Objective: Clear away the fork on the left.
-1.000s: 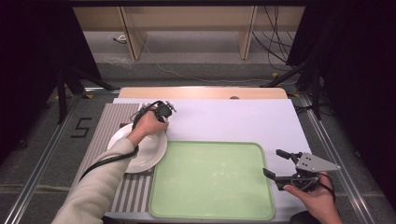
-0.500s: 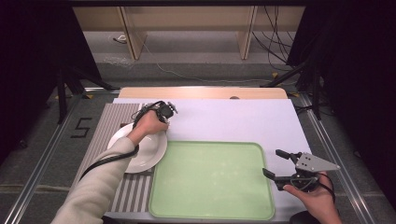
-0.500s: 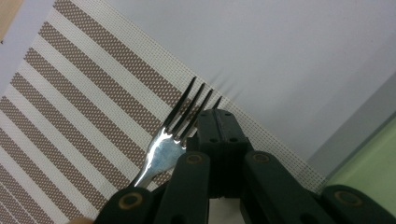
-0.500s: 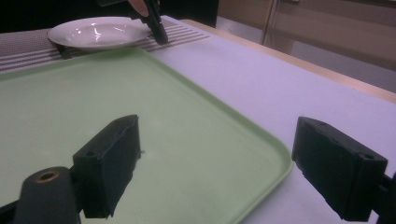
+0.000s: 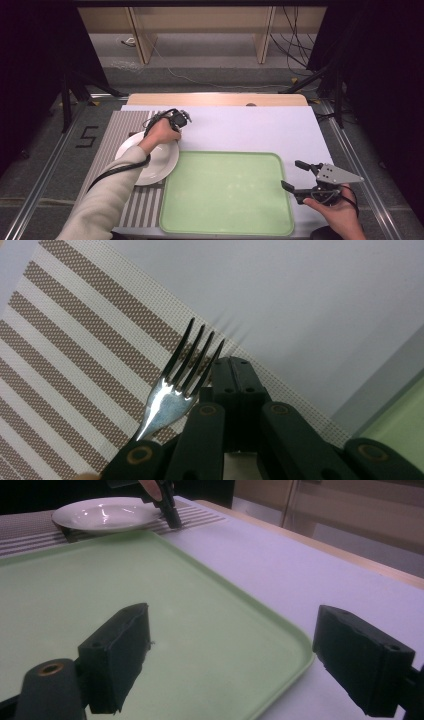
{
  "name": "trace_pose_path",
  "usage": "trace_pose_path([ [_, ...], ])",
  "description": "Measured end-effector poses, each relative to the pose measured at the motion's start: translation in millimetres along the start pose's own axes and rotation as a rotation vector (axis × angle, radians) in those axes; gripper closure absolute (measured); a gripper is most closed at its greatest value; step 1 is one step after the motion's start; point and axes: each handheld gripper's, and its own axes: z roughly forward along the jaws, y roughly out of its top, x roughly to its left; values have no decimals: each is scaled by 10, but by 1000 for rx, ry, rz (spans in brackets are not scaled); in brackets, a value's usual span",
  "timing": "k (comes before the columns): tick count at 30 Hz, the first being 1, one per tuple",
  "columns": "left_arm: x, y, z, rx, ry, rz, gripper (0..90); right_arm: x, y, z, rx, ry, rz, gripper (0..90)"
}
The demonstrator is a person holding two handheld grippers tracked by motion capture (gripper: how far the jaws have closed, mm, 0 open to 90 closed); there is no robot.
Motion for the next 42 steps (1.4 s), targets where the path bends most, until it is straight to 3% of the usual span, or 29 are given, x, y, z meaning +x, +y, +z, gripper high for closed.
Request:
trace_pose_path([
  [11,87,55,60,40,6,-16,896,-3,-1,-4,-1,-1,2,165],
  [42,253,131,135,24,57,-73,896,-3,-1,-5,-4,1,-2,165],
])
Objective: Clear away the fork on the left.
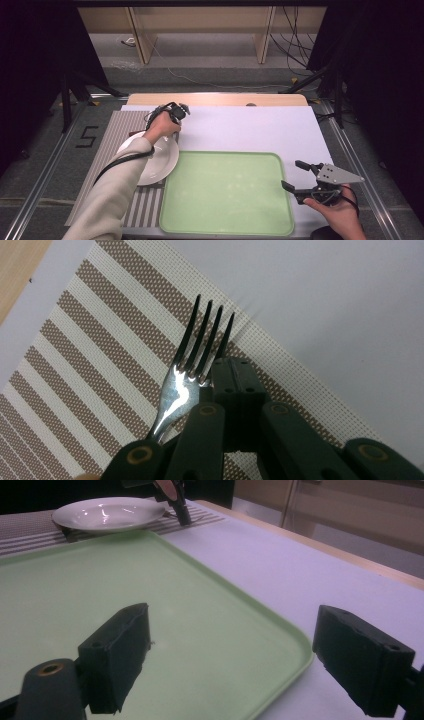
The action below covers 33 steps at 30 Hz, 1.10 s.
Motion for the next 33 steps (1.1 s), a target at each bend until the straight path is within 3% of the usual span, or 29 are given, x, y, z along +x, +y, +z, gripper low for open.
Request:
trace_pose_path([
  [33,91,21,48,-33,27,-14,896,-1,-1,1,3,2,0,164],
])
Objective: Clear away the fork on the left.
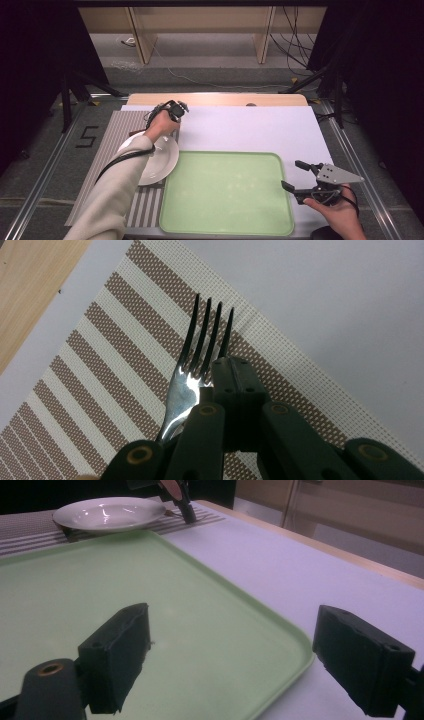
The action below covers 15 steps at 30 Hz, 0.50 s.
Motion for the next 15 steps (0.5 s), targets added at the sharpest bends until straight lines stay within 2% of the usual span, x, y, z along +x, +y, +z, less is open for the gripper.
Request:
trace_pose_path([
  [15,28,5,20,-21,4,-10,895,0,0,2,0,0,1,165],
])
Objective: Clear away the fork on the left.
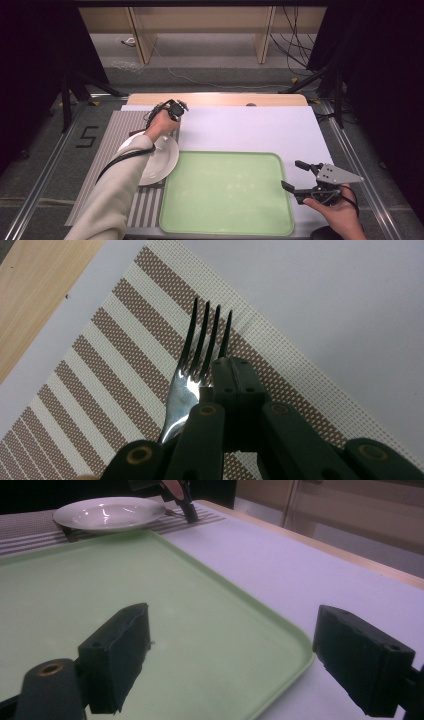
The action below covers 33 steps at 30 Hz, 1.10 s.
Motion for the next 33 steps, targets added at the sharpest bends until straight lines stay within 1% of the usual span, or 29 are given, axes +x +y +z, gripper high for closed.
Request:
trace_pose_path([
  [4,9,-5,-4,-2,-2,8,891,1,0,-1,0,0,0,165],
  [6,17,-11,-8,-3,-5,8,871,0,0,-2,0,0,0,164],
  [7,50,-31,-30,-7,-6,8,857,1,0,-2,0,0,0,164],
  [8,50,-31,-30,-7,-6,8,849,1,0,-2,0,0,0,164],
  [9,97,-63,-68,-8,-9,11,824,2,0,-3,1,0,0,165],
  [10,97,-63,-68,-8,-9,11,810,2,0,-3,1,0,-1,164],
  [11,125,-81,-95,-9,-4,11,810,2,0,-3,1,0,-1,164],
  [12,164,-109,-129,-14,0,7,792,1,0,-3,0,-1,0,165],
  [13,221,-157,-167,-17,1,-1,725,2,0,0,2,0,0,164],
  [14,221,-157,-167,-17,1,-1,693,2,0,0,2,0,0,164],
  [15,286,-220,-193,-5,8,2,658,3,1,3,2,0,-1,164],
  [16,286,-220,-193,-5,8,2,642,3,1,3,2,0,-1,164],
  [17,354,-286,-204,0,13,-4,616,6,1,9,4,2,-1,164],
  [18,354,-286,-204,0,13,-4,599,6,2,10,4,2,-1,165],
  [19,416,-350,-204,7,12,-12,583,7,2,11,5,1,-1,164],
  [20,416,-350,-204,7,12,-12,566,7,2,11,5,1,-1,164],
  [24,509,-458,-189,30,8,-11,540,7,2,14,5,2,1,164],
  [25,525,-477,-187,36,5,-7,516,6,1,16,5,2,2,164],
  [26,532,-489,-183,36,3,-10,515,5,1,16,5,3,2,164],
  [29,563,-532,-177,46,-6,0,501,4,1,15,5,3,2,164],
  [33,575,-532,-167,55,-3,12,490,4,0,15,5,3,4,164],
])
